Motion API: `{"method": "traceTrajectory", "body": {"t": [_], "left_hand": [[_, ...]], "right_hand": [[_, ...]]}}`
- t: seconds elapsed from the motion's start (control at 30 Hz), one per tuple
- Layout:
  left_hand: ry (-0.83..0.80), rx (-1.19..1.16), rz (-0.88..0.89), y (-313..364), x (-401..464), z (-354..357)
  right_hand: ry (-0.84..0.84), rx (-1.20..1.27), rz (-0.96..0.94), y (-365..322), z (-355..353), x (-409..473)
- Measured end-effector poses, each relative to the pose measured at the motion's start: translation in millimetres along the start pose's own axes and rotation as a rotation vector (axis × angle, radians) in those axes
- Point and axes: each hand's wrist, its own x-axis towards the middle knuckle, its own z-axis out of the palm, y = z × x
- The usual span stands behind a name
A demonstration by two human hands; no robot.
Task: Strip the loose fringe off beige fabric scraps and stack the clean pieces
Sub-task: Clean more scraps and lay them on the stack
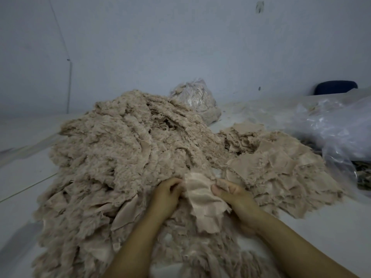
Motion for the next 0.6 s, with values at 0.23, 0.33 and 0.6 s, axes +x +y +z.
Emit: {"method": "traceTrajectory", "body": {"t": [0.23,0.33,0.6], "left_hand": [[-0.298,-0.593,-0.143,24.8,-24.4,14.6],[-0.244,-0.714,-0.298,26.7,-22.6,17.0],[-0.34,-0.76,-0.371,26.8,-25.3,19.2]], "right_hand": [[0.11,0.051,-0.017,6.7,-0.1,2.7],[0.173,-0.018,-0.023,8.9,-2.5,2.3],[0.095,-0.01,-0.071,10.4,6.4,2.0]]}}
